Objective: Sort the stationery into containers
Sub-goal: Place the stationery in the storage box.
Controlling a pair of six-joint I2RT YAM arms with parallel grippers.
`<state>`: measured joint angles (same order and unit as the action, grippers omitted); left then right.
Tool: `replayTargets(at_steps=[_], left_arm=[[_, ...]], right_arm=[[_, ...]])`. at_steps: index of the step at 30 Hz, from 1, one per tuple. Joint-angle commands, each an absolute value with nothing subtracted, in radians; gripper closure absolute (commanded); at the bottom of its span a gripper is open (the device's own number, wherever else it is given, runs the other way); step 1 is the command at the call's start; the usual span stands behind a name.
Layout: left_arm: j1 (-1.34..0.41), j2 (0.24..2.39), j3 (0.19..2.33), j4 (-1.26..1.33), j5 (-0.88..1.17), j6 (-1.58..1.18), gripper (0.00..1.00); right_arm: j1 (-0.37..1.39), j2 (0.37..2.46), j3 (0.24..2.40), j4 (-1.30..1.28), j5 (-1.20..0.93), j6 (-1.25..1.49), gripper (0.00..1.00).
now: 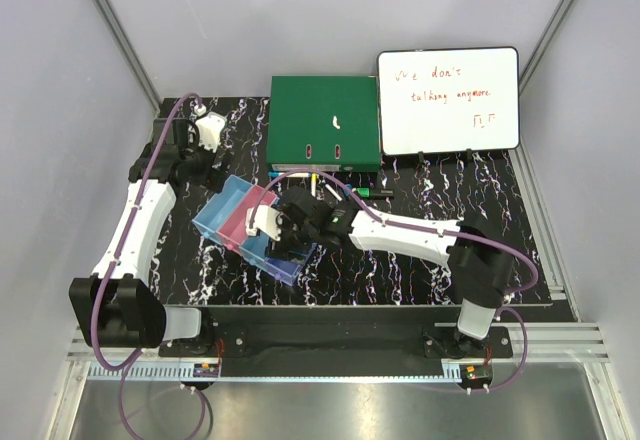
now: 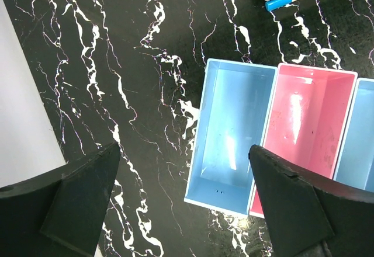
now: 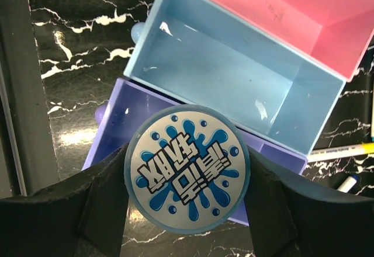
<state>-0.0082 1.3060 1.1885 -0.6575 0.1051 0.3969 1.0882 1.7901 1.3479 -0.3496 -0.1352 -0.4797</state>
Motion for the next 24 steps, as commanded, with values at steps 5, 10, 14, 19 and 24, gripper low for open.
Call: replayTargets(at_steps=[5, 10, 14, 19, 24], left_arm=[[-0.003, 1.279, 1.227, -0.647, 0.094, 0.413, 0.01], [-0.003, 1.284, 1.235, -0.652, 0.092, 0.413, 0.01], [-0.003, 1.29, 1.239, -0.653, 0.092, 0.414, 0.01], [-0.003, 1.298, 1.239, -0.652, 0.1, 0.41, 0.01], [-0.003, 1.305, 1.236, -0.652, 0.106, 0.408, 0.01]], right_arm=[[1.141, 1.74, 1.322, -0.209, -0.137, -0.491, 0.93], [1.155, 1.762, 1.305, -0.163, -0.133, -0.482, 0.94], [1.158, 1.767, 1.284, -0.152, -0.137, -0.474, 0.94], [1.16, 1.77, 1.259, -0.146, -0.132, -0.477, 0.85], [1.158, 1.764, 1.241, -0.144, -0.126, -0.486, 0.7]])
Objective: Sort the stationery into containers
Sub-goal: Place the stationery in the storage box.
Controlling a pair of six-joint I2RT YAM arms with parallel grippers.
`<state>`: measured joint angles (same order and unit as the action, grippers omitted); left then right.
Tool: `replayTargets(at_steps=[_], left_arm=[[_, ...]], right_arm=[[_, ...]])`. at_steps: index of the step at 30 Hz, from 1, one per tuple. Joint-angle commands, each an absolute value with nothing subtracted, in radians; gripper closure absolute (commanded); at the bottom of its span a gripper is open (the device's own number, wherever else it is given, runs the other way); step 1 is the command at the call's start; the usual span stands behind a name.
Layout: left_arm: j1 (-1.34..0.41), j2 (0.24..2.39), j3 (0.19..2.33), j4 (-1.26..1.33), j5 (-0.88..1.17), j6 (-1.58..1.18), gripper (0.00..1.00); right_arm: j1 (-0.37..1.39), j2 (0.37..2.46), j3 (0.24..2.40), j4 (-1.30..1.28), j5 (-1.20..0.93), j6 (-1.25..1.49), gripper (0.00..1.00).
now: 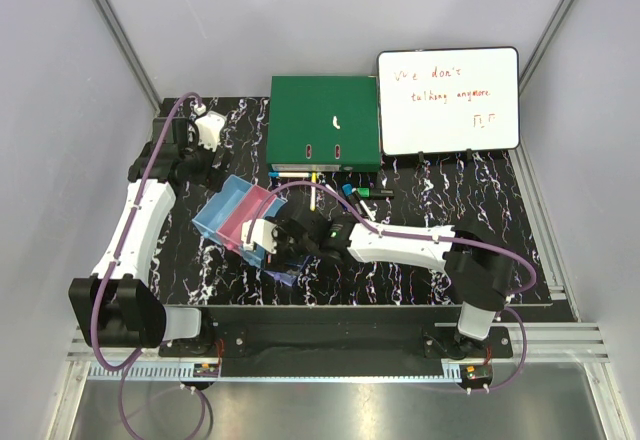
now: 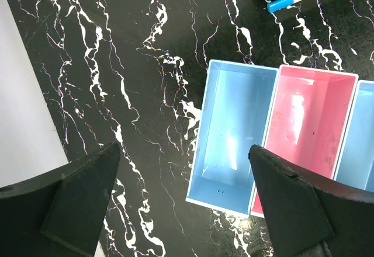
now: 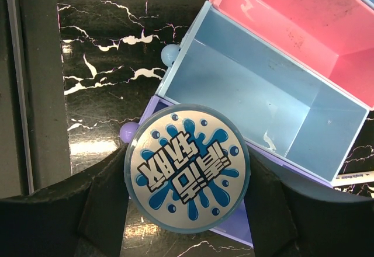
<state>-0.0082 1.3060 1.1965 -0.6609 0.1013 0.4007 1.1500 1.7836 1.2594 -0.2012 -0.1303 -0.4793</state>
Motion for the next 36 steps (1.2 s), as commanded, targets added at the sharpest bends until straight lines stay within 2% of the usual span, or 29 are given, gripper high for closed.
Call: replayTargets(at_steps=[1, 6, 18, 23, 28, 33, 36], left_arm=[[-0.003, 1.307, 1.236, -0.652, 0.106, 0.408, 0.01], [-0.003, 1.319, 1.241, -0.652, 0.11, 0.403, 0.01], [-0.003, 1.318, 1.241, -0.652, 0.126, 0.403, 0.01], [-0.003, 1.319, 1.239, -0.652, 0.13, 0.402, 0.01], [-0.003, 1.319, 1.235, -0.65, 0.132, 0.399, 0.01], [-0.003, 1.318, 1.236, -0.652, 0.133, 0.397, 0.01], [-0.003, 1.316, 1.236, -0.652, 0.132, 0.399, 0.01]], right_arm=[[1.158, 1.764, 1.238, -0.144, -0.123, -0.486, 0.69], [1.158, 1.756, 1.227, -0.146, -0.117, -0.486, 0.61], [1.158, 1.732, 1.203, -0.198, -0.075, -0.497, 0.57], [1.158, 1.704, 1.18, -0.212, -0.08, -0.491, 0.48], [1.158, 1.704, 1.181, -0.216, -0.074, -0.489, 0.43], [1.158, 1.71, 1.19, -0.218, -0.072, -0.488, 0.32], [1.158, 1.712, 1.2, -0.222, -0.071, -0.491, 0.3]])
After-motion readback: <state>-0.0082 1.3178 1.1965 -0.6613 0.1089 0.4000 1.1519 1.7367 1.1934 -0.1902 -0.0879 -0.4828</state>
